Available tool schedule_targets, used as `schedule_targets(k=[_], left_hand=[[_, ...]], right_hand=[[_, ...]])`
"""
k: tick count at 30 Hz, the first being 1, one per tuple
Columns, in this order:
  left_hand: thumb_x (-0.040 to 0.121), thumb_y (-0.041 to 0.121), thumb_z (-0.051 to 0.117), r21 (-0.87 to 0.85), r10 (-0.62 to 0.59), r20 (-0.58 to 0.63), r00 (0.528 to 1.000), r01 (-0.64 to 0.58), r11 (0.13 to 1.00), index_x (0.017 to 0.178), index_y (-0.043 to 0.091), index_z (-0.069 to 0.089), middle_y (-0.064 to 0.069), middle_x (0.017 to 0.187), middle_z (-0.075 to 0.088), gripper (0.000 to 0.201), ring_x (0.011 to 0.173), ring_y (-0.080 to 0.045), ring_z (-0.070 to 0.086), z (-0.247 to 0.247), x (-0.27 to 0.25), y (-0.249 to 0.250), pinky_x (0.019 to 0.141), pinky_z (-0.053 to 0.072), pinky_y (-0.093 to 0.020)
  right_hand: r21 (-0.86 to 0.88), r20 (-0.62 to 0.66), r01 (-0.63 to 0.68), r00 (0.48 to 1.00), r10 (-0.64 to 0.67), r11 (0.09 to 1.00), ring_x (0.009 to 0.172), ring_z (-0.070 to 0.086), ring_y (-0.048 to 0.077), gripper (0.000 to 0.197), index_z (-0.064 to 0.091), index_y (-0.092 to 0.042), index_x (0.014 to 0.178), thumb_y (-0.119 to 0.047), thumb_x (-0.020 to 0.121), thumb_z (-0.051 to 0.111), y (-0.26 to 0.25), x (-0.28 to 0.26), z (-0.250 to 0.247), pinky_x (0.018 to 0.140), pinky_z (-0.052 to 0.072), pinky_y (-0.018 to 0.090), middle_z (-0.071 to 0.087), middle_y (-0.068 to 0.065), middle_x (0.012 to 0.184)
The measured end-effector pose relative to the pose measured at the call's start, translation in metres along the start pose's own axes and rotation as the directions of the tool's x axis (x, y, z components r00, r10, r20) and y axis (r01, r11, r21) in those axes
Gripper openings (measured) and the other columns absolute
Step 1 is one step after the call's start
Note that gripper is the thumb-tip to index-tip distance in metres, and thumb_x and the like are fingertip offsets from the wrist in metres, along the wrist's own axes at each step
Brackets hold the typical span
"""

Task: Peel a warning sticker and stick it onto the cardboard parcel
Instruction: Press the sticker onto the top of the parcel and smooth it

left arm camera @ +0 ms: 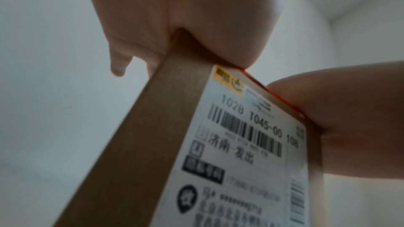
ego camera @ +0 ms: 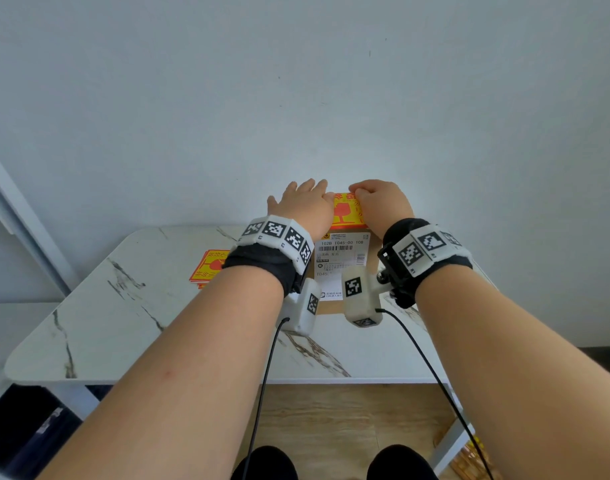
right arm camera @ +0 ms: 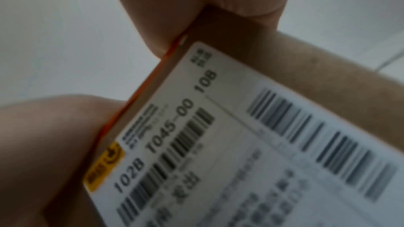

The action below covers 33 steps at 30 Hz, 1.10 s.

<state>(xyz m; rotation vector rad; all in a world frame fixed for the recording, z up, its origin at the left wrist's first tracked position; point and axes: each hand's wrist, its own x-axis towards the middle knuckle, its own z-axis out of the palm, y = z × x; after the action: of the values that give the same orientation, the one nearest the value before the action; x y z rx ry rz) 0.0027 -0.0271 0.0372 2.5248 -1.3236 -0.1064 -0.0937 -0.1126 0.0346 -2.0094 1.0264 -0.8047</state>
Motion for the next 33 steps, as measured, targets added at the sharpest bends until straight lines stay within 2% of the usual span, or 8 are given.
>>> schedule_targets(k=[8, 13, 15, 19, 24, 26, 29, 33], left_hand=[[0.099, 0.025, 0.014, 0.024, 0.013, 0.025, 1.000, -0.013, 1.000, 0.128, 0.017, 0.049, -0.006, 0.145, 0.044, 0.046, 0.143, -0.024, 0.027, -0.001, 0.006, 0.001, 0.116, 0.006, -0.062], [0.101, 0.031, 0.014, 0.048, 0.015, 0.007, 1.000, -0.016, 0.999, 0.153, 0.031, 0.018, 0.006, 0.164, 0.010, 0.052, 0.152, -0.019, 0.001, -0.002, 0.003, 0.001, 0.119, -0.003, -0.059], [0.101, 0.033, 0.018, 0.023, 0.054, -0.130, 0.990, -0.051, 0.998, 0.148, 0.033, 0.033, 0.004, 0.162, 0.020, 0.050, 0.150, -0.021, 0.015, 0.002, -0.002, -0.001, 0.119, 0.013, -0.054], [0.095, 0.037, 0.041, -0.182, -0.077, -0.476, 0.876, -0.012, 0.983, 0.105, 0.025, 0.073, -0.002, 0.123, 0.055, 0.036, 0.115, -0.022, 0.050, 0.014, -0.018, 0.001, 0.083, 0.050, -0.038], [0.097, 0.035, 0.035, -0.431, -0.139, -0.351, 0.926, -0.028, 0.902, 0.059, 0.014, 0.053, -0.014, 0.116, 0.052, 0.047, 0.075, -0.023, 0.054, 0.007, -0.021, -0.003, 0.068, 0.039, -0.030], [0.098, 0.030, 0.033, -0.442, -0.112, -0.359, 0.926, -0.063, 0.895, 0.070, 0.019, 0.063, -0.015, 0.122, 0.053, 0.043, 0.076, -0.022, 0.056, 0.001, -0.029, -0.012, 0.071, 0.038, -0.026], [0.097, 0.026, 0.039, -0.421, -0.120, -0.431, 0.894, -0.083, 0.903, 0.119, 0.022, 0.065, -0.006, 0.132, 0.051, 0.035, 0.111, -0.023, 0.059, -0.001, -0.044, -0.026, 0.085, 0.040, -0.026], [0.093, 0.022, 0.049, -0.401, -0.104, -0.531, 0.841, -0.142, 0.905, 0.115, 0.021, 0.066, -0.002, 0.125, 0.054, 0.028, 0.104, -0.021, 0.062, 0.009, -0.065, -0.035, 0.079, 0.045, -0.026]], right_hand=[[-0.095, 0.018, 0.012, 1.000, -0.010, 0.995, 0.098, 0.063, 0.019, 0.037, 0.070, -0.027, 0.115, -0.021, 0.094, 0.041, -0.001, -0.001, -0.003, 0.086, 0.053, 0.034, 0.069, 0.000, 0.121], [-0.016, 0.045, -0.015, 0.999, 0.016, 1.000, 0.092, 0.060, 0.018, 0.038, 0.068, -0.022, 0.120, -0.015, 0.095, 0.039, -0.001, 0.000, 0.000, 0.079, 0.049, 0.030, 0.067, 0.002, 0.123], [0.021, 0.077, -0.035, 0.996, 0.033, 0.999, 0.088, 0.058, 0.018, 0.039, 0.067, -0.019, 0.121, -0.009, 0.095, 0.038, -0.003, 0.001, -0.004, 0.071, 0.047, 0.027, 0.067, 0.005, 0.124], [-0.065, 0.150, 0.003, 0.989, 0.006, 0.998, 0.096, 0.055, 0.017, 0.040, 0.058, -0.014, 0.132, -0.009, 0.100, 0.034, -0.007, -0.002, -0.011, 0.080, 0.047, 0.026, 0.060, 0.006, 0.133], [-0.003, 0.069, -0.009, 0.998, 0.010, 1.000, 0.129, 0.051, 0.023, 0.043, 0.044, -0.020, 0.144, -0.022, 0.101, 0.036, -0.003, -0.016, -0.017, 0.108, 0.041, 0.035, 0.047, 0.004, 0.147], [0.082, -0.038, -0.034, 0.999, 0.038, 0.996, 0.122, 0.057, 0.024, 0.043, 0.048, -0.021, 0.139, -0.029, 0.097, 0.041, 0.002, -0.020, -0.020, 0.103, 0.046, 0.039, 0.053, 0.003, 0.141], [0.098, -0.152, -0.038, 0.987, 0.053, 0.994, 0.106, 0.061, 0.022, 0.043, 0.053, -0.017, 0.130, -0.037, 0.093, 0.047, 0.011, -0.035, -0.022, 0.086, 0.048, 0.035, 0.060, 0.004, 0.129], [0.088, -0.205, 0.028, 0.979, -0.009, 0.996, 0.097, 0.063, 0.019, 0.045, 0.052, -0.021, 0.123, -0.051, 0.090, 0.048, 0.021, -0.064, -0.017, 0.083, 0.053, 0.038, 0.060, 0.004, 0.118]])
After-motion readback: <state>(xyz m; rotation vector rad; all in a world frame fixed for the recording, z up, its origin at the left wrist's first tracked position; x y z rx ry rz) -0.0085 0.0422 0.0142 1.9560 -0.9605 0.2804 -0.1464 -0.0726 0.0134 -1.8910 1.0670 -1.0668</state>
